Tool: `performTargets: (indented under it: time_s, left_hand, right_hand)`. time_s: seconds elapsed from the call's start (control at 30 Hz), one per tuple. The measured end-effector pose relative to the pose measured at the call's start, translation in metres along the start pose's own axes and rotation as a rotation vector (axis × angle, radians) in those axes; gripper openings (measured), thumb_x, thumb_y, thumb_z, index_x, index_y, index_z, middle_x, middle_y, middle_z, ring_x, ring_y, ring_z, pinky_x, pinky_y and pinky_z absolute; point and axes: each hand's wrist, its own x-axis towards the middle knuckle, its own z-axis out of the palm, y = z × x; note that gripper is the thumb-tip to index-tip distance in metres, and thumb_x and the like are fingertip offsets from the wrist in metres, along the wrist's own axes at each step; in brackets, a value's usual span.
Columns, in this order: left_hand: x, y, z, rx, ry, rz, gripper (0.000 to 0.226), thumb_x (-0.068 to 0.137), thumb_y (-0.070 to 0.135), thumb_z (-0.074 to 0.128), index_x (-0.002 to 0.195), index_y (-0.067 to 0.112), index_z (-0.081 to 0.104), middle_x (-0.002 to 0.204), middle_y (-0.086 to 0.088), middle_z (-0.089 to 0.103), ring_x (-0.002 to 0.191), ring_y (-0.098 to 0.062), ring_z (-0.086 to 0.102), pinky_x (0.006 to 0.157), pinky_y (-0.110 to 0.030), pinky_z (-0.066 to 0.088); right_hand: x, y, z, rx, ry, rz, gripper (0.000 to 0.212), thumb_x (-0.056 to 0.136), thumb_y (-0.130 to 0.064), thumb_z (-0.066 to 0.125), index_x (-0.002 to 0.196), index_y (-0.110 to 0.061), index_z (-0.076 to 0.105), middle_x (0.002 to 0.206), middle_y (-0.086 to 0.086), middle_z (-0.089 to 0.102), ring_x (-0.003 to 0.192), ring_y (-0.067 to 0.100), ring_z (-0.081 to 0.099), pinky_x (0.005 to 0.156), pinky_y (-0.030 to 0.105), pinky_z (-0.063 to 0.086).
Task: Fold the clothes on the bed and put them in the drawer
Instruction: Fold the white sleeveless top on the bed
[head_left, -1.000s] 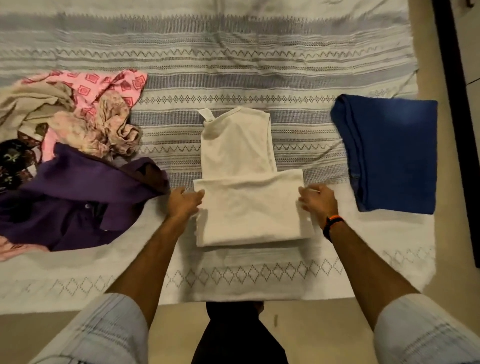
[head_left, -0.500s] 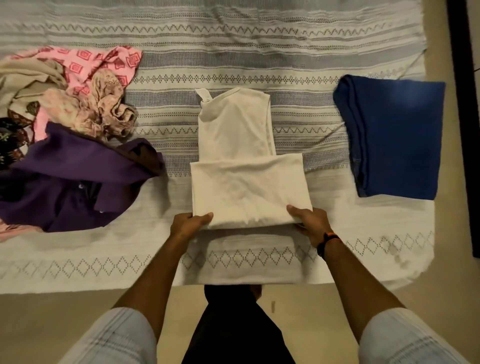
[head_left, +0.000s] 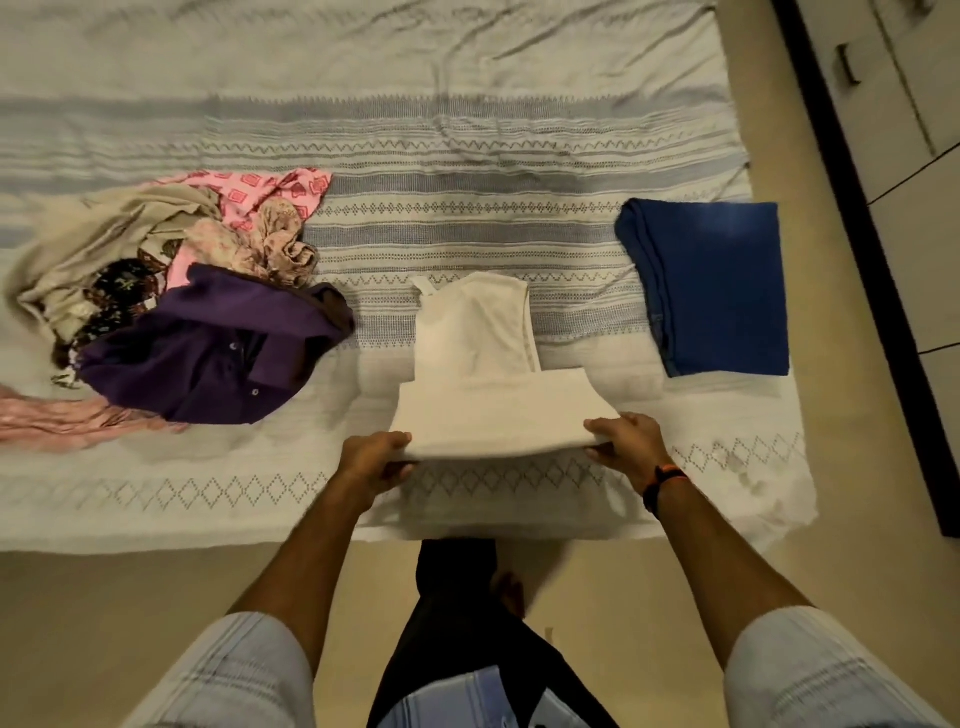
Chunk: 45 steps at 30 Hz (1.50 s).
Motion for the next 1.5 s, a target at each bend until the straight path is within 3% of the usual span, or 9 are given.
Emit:
performTargets:
  time_s: [0.17, 0.3, 0.6, 0.7, 0.8, 0.93, 1.1, 1.23, 1.5]
  left_hand:
    - [-0.015, 0.004, 0.001, -0.008, -0.014, 0.052, 0.012, 0.087, 0.005, 0.068, 0.093, -0.002, 0.061, 0.081, -0.019, 0.065, 0.051, -0.021, 0.066, 0.047, -0.024, 0.055]
    - [-0.009, 0.031, 0.008, -0.073, 0.011, 0.116, 0.015, 0.087, 0.005, 0.066, 0.101, 0.001, 0.061, 0.092, -0.019, 0.065, 0.063, -0.024, 0.068, 0.048, -0.024, 0.054]
    - [0.042, 0.123, 0.044, -0.222, 0.047, 0.087, 0.007, 0.092, 0.004, 0.062, 0.086, 0.001, 0.059, 0.077, -0.013, 0.063, 0.041, -0.015, 0.063, 0.042, -0.021, 0.053]
    - [0.066, 0.150, 0.056, -0.237, 0.045, 0.100, 0.007, 0.092, 0.003, 0.062, 0.087, 0.000, 0.059, 0.062, -0.010, 0.067, 0.047, -0.016, 0.066, 0.050, -0.023, 0.057]
    - [0.090, 0.162, 0.061, -0.177, 0.087, 0.117, 0.009, 0.089, 0.013, 0.068, 0.088, 0.005, 0.064, 0.077, -0.008, 0.069, 0.068, -0.018, 0.066, 0.065, -0.028, 0.057]
    - [0.121, 0.143, 0.058, 0.132, 0.162, 0.114, 0.028, 0.066, 0.019, 0.085, 0.077, 0.011, 0.060, 0.077, -0.010, 0.061, 0.072, -0.023, 0.055, 0.064, -0.034, 0.044]
    - [0.125, 0.118, 0.062, 0.341, 0.193, 0.131, 0.077, 0.066, 0.028, 0.091, 0.128, 0.002, 0.052, 0.116, -0.012, 0.065, 0.109, -0.029, 0.061, 0.097, -0.040, 0.050]
    - [0.162, 0.096, 0.059, 0.326, 0.144, 0.122, 0.107, 0.028, 0.058, 0.090, 0.117, 0.007, 0.062, 0.109, -0.010, 0.071, 0.099, -0.027, 0.069, 0.091, -0.044, 0.056]
    - [0.157, 0.108, 0.078, 0.275, -0.090, 0.078, 0.051, 0.073, 0.025, 0.086, 0.118, 0.011, 0.067, 0.113, -0.003, 0.070, 0.104, -0.022, 0.064, 0.087, -0.036, 0.051]
  right_hand:
    - [-0.012, -0.004, -0.009, 0.034, 0.022, -0.025, 0.046, 0.083, -0.004, 0.073, 0.124, -0.004, 0.051, 0.104, 0.015, 0.064, 0.079, 0.028, 0.069, 0.062, 0.033, 0.059]
    - [0.000, -0.032, 0.003, 0.058, 0.034, -0.063, 0.046, 0.083, -0.007, 0.073, 0.124, -0.005, 0.052, 0.107, 0.018, 0.066, 0.075, 0.027, 0.072, 0.057, 0.030, 0.057]
    - [0.068, -0.109, 0.052, 0.020, 0.123, -0.067, 0.013, 0.084, -0.009, 0.071, 0.093, -0.001, 0.066, 0.092, 0.018, 0.072, 0.067, 0.023, 0.073, 0.057, 0.028, 0.056]
    - [0.094, -0.131, 0.068, 0.048, 0.133, -0.046, 0.010, 0.086, -0.008, 0.069, 0.092, -0.001, 0.065, 0.083, 0.015, 0.071, 0.065, 0.022, 0.072, 0.057, 0.027, 0.057]
    - [0.114, -0.138, 0.081, 0.097, 0.112, -0.061, 0.013, 0.089, -0.013, 0.069, 0.094, -0.002, 0.064, 0.086, 0.015, 0.071, 0.070, 0.021, 0.073, 0.062, 0.028, 0.058]
    - [0.134, -0.113, 0.087, -0.163, 0.140, -0.036, 0.037, 0.085, -0.020, 0.074, 0.114, -0.007, 0.056, 0.102, 0.015, 0.070, 0.084, 0.025, 0.071, 0.076, 0.040, 0.060]
    - [0.141, -0.082, 0.089, -0.603, 0.252, -0.106, 0.066, 0.073, -0.030, 0.085, 0.121, -0.002, 0.050, 0.121, 0.015, 0.056, 0.117, 0.033, 0.053, 0.101, 0.044, 0.044]
    - [0.152, -0.073, 0.090, -0.637, 0.244, -0.139, 0.084, 0.066, -0.035, 0.091, 0.126, 0.002, 0.045, 0.132, 0.018, 0.047, 0.126, 0.033, 0.043, 0.105, 0.045, 0.041]
    - [0.170, -0.071, 0.099, -0.252, 0.033, -0.044, 0.066, 0.044, -0.049, 0.093, 0.100, -0.022, 0.073, 0.104, -0.006, 0.074, 0.100, 0.015, 0.068, 0.091, 0.036, 0.054]
